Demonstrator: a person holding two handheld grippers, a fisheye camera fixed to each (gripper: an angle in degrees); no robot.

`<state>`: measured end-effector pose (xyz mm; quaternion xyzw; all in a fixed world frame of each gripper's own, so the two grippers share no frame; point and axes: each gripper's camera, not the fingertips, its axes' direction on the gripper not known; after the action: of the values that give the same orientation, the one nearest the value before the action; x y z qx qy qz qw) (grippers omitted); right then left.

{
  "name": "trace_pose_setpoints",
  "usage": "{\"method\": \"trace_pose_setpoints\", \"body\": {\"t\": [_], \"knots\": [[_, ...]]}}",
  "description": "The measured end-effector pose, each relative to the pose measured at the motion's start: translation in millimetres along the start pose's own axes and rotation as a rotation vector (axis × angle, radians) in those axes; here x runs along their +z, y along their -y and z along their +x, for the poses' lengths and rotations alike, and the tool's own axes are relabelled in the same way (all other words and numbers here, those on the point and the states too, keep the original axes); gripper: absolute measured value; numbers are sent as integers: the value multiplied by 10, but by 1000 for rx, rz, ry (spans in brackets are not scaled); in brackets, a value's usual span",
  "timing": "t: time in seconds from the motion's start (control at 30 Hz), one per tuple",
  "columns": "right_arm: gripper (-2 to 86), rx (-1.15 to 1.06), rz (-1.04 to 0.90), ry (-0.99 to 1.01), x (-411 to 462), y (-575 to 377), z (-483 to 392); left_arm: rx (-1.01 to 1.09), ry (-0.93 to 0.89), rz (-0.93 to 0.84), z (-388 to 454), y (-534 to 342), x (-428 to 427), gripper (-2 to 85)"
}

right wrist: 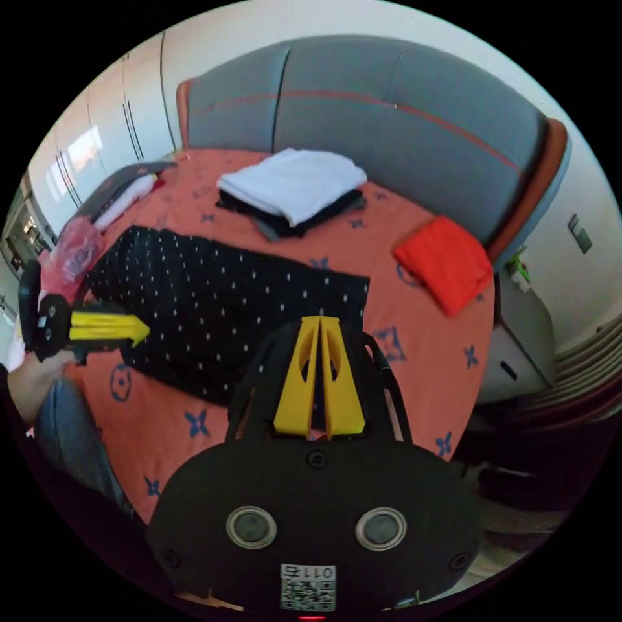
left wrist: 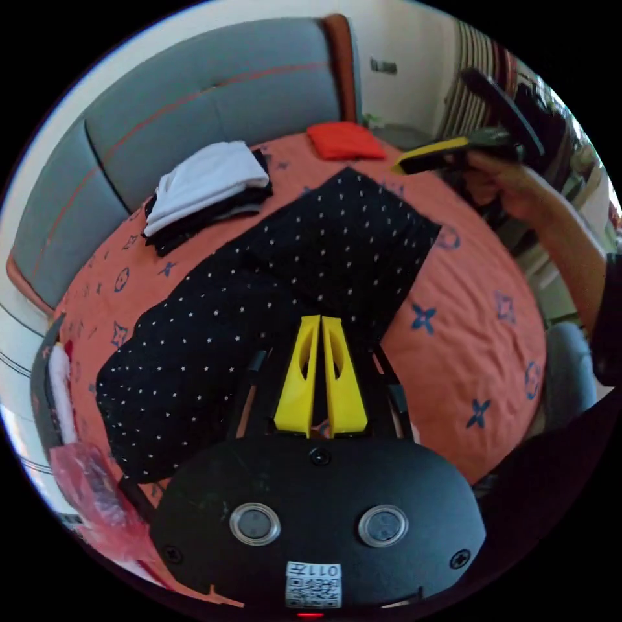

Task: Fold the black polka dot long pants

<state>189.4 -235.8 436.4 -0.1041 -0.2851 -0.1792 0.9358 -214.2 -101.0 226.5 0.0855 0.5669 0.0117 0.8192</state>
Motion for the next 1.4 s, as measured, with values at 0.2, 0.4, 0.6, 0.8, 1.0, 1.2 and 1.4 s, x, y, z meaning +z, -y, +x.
{"method": "trace_pose_setpoints", "body": {"t": [0.2, 0.4, 0.6, 0.8, 1.0, 1.2, 1.4], "knots": [[0, 232, -116, -6, 677, 480, 358, 19, 45, 21, 112, 177, 156, 4], [1, 101, -337, -80, 1271, 637, 327, 105, 10, -51, 5, 224, 397, 6], [3, 85, -107, 57, 501, 592, 354, 64, -36, 24, -399, 266, -29, 5], [2, 30, -121, -114, 312, -398, -92, 30, -106, 298, -793, 791, -644, 3], [4, 99, -98, -13, 572, -743, -275, 24, -398, 88, -840, 2131, 99, 3], [3, 126, -108, 25, 625, -1041, -431, -50, -251, -183, -960, 2522, 811, 2], [21, 307, -67, 190, 652, -1217, -317, -283, -550, -71, -1594, 2325, 508, 6]]}}
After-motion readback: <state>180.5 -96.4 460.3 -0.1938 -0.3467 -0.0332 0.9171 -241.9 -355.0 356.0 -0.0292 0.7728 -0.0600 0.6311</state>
